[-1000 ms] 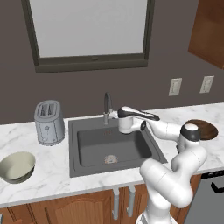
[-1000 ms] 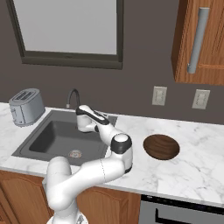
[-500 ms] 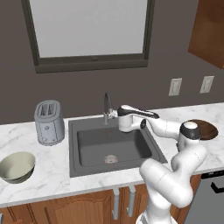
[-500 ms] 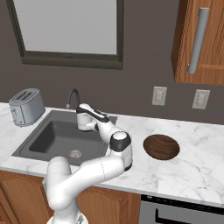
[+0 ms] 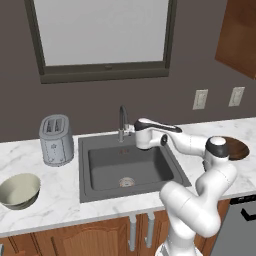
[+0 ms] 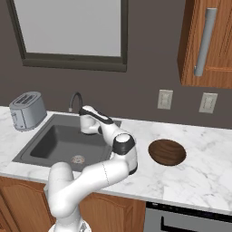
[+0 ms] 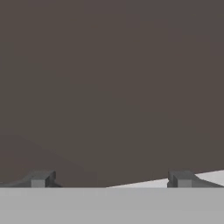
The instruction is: Rinse each bowl for a few seconds and place them down in the sink or on the counter.
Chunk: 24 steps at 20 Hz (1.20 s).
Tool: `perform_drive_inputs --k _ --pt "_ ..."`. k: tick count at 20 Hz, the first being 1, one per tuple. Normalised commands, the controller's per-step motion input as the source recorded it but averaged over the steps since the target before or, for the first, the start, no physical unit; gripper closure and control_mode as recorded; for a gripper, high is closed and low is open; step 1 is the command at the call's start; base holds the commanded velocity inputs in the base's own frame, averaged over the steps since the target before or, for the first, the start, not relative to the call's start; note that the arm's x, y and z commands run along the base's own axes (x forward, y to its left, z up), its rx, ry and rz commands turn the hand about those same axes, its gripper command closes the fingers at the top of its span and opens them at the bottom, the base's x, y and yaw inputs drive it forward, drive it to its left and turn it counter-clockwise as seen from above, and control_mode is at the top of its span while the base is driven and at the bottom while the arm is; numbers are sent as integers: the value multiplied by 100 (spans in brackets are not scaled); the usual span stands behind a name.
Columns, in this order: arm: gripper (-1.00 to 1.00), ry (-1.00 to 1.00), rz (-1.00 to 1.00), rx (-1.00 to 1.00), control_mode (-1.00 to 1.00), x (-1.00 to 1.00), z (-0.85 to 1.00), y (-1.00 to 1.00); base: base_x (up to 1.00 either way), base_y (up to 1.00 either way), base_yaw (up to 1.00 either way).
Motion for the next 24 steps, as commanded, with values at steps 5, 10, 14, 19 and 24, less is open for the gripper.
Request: perform_drive_inputs --k 5,10,14,19,24 --pt "-100 0 0 6 -100 -13 -30 -74 0 0 0" --pt "-100 0 0 6 -100 -25 -29 -74 0 0 0" --pt "-100 0 0 4 -100 -27 -35 -62 0 0 0" --pt "-100 0 0 3 -100 -17 -24 -57 0 0 0" --pt "-100 3 -3 7 -100 0 49 -34 0 0 0"
